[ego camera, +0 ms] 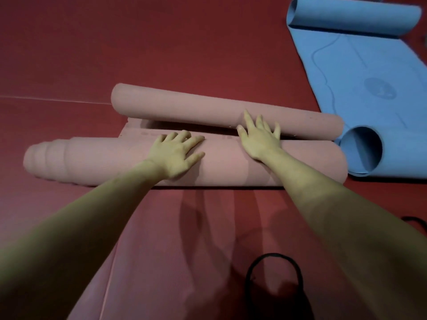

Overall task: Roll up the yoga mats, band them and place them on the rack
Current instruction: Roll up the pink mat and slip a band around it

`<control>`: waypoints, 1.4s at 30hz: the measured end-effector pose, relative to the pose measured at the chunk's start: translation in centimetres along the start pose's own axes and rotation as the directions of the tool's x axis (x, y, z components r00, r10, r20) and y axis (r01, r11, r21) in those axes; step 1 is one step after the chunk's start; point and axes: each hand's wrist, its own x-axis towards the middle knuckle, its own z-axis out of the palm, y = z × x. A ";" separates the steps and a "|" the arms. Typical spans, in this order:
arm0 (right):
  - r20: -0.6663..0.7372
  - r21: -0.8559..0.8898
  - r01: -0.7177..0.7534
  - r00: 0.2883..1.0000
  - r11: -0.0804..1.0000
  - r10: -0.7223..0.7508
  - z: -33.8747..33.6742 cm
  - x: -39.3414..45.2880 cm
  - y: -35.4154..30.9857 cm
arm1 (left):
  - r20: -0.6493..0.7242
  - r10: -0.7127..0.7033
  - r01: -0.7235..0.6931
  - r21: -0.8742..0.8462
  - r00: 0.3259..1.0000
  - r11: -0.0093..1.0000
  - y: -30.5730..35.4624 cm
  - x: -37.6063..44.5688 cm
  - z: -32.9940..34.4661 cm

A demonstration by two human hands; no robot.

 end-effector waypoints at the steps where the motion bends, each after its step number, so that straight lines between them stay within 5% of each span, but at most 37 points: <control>1: 0.002 -0.005 0.011 1.000 1.000 -0.011 -0.1 0.2 0.1 | -0.032 -0.022 0.023 0.009 0.999 1.000 0.2 0.4 0.2; 6: -0.021 -0.026 0.038 0.999 0.999 -0.039 -0.4 1.0 0.7 | 0.049 -0.183 0.185 -0.035 0.982 0.982 0.9 3.9 -0.1; 13: -0.137 -0.046 0.178 0.974 0.983 -0.183 0.0 2.1 1.4 | 0.115 -0.227 0.231 -0.028 0.967 0.973 -0.2 7.3 -0.4; 19: -0.476 -0.215 0.425 0.740 0.879 -0.475 2.1 0.4 2.5 | 0.151 -0.265 0.278 -0.075 0.952 0.958 -1.0 9.7 -1.3; 22: -0.373 -0.264 0.429 0.780 0.864 -0.502 2.2 0.6 2.4 | 0.121 -0.251 0.260 -0.068 0.960 0.963 -1.3 10.5 -1.2; 26: -0.029 -0.250 0.380 0.916 0.891 -0.399 -0.6 2.0 1.2 | 0.044 -0.248 0.251 -0.092 0.968 0.964 -1.7 11.6 -1.0; 29: 0.136 -0.322 0.393 0.920 0.862 -0.368 -2.0 3.1 0.6 | 0.017 -0.224 0.224 -0.131 0.975 0.966 -1.6 11.8 -1.0; 35: 0.111 -0.337 0.385 0.923 0.859 -0.370 -2.0 3.2 0.2 | 0.071 0.152 -0.155 0.040 0.986 0.987 -0.7 8.9 -1.8; 42: 0.075 -0.445 0.429 0.892 0.786 -0.445 -1.7 1.9 0.0 | 0.140 0.147 -0.178 0.242 0.979 0.954 0.5 8.0 -1.7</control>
